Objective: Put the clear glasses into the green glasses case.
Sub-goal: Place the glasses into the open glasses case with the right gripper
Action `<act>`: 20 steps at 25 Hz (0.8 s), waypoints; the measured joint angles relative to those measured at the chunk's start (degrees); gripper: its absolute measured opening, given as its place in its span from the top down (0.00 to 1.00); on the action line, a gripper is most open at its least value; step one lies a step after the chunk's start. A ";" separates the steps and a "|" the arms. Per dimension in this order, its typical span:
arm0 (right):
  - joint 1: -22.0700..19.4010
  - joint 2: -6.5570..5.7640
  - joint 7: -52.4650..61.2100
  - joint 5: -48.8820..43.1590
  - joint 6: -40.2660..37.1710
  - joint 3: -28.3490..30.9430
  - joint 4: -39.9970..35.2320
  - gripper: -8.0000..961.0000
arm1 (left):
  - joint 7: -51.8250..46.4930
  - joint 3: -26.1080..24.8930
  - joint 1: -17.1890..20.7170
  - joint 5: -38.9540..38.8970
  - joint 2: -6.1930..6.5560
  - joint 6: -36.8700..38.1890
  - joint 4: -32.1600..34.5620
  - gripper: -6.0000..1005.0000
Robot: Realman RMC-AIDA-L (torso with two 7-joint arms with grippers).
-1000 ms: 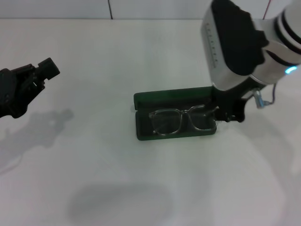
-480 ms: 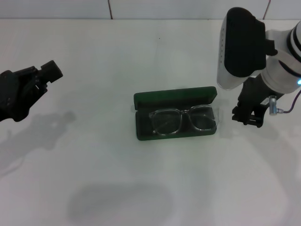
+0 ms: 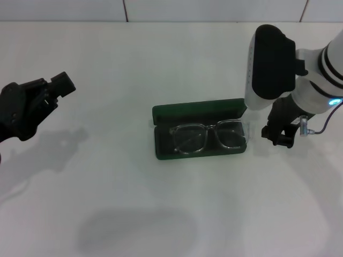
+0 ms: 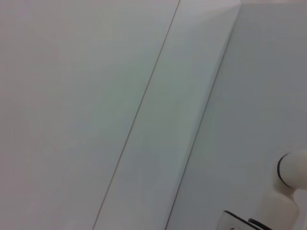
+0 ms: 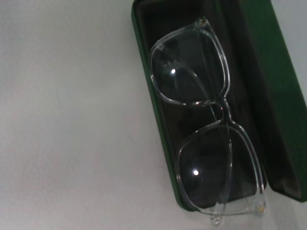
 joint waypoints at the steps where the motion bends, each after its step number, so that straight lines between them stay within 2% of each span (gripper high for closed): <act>1: -0.01 -0.01 -0.23 0.08 0.41 -0.06 0.36 0.99 | -0.01 0.00 0.07 0.00 0.01 0.00 0.00 0.94; 20: 1.29 0.07 -4.04 2.61 5.59 -0.10 5.03 0.99 | 0.17 -0.11 0.59 0.00 -0.19 0.17 0.00 0.94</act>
